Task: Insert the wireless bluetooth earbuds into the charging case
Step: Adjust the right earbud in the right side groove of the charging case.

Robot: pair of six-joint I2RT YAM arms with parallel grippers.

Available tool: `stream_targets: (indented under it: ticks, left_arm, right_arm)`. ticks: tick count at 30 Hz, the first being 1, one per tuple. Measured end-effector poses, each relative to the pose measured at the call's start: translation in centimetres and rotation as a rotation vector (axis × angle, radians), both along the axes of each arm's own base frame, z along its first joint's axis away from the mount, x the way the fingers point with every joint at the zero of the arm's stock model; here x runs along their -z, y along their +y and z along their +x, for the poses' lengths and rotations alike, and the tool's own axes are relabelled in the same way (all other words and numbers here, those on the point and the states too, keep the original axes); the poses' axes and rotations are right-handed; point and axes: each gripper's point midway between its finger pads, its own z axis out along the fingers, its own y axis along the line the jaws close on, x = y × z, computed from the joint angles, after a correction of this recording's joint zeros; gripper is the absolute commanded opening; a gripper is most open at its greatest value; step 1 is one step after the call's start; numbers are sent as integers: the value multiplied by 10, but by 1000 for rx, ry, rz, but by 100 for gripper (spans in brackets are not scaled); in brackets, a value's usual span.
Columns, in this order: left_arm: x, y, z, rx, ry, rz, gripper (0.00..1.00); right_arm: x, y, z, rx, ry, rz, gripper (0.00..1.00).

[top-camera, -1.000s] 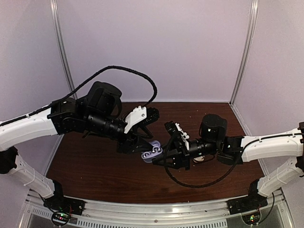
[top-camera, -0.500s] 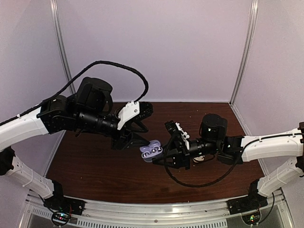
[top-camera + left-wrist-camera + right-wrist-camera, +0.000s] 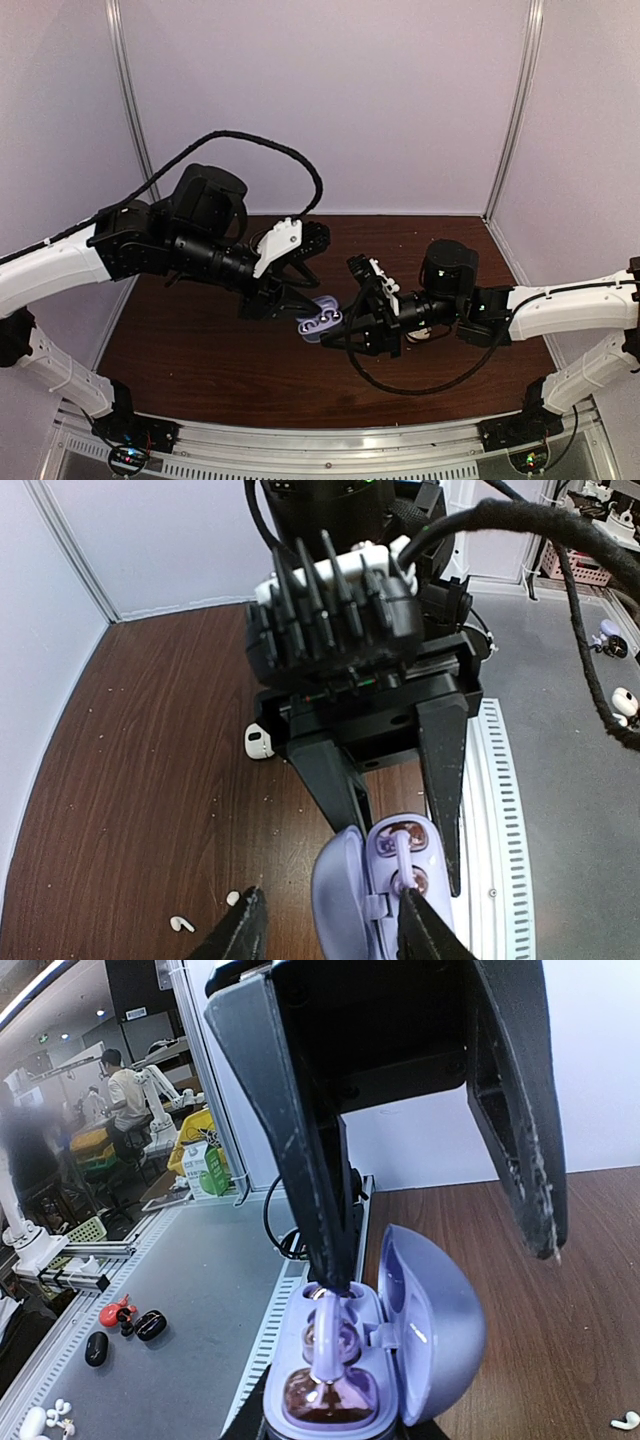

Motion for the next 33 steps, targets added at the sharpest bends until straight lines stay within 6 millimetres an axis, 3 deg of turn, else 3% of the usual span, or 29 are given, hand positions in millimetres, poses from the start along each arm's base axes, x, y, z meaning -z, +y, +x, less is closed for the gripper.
stream_targets:
  ticks: [21,33]
  left_arm:
    - [25,-5,-3,6,21,89,43]
    - [-10,-2,-5,-7,-3,-7,46]
  right_arm:
    - [13,0,-1,-16,27,-42,0]
    - [10,0,-1,-17,20,-30,0]
